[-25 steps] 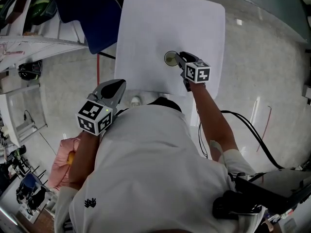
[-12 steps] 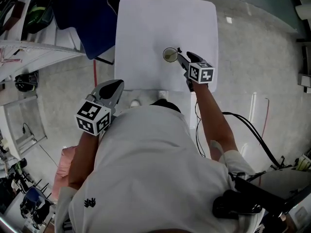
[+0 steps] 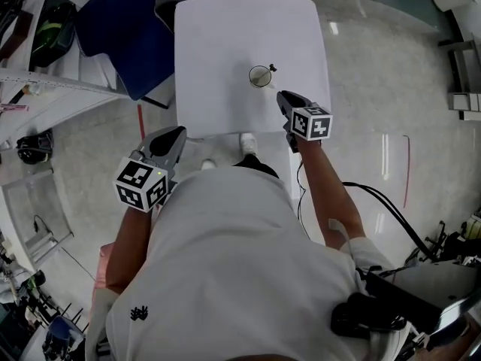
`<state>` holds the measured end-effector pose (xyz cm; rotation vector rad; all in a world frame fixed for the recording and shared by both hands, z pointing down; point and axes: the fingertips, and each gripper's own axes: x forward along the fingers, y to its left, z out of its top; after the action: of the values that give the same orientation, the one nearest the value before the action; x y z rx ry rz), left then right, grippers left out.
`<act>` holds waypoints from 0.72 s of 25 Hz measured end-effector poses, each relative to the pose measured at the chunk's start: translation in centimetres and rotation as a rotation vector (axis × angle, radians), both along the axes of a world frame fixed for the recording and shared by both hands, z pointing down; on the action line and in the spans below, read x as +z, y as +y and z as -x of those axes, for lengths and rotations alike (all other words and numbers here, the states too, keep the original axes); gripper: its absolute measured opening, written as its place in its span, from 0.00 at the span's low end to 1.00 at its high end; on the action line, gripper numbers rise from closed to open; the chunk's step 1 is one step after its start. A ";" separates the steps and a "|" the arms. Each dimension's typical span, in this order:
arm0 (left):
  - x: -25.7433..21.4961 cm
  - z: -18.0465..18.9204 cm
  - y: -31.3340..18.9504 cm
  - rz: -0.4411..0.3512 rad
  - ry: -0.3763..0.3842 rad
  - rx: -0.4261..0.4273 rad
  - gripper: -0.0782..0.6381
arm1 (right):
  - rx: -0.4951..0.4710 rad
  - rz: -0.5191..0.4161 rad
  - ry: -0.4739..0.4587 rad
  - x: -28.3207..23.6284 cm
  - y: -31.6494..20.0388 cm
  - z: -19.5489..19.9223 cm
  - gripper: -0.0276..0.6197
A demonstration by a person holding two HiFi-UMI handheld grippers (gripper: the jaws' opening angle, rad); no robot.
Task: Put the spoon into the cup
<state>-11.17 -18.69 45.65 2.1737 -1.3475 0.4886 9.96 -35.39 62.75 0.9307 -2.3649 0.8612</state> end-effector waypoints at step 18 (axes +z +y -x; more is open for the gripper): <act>0.9 3.1 10.6 -0.030 0.080 0.123 0.12 | -0.099 -0.024 -0.008 -5.6 19.9 6.2 0.06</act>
<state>-14.25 -8.12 46.53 2.2851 -1.1907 0.4249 3.74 -15.51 57.18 0.8135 -2.4113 0.8007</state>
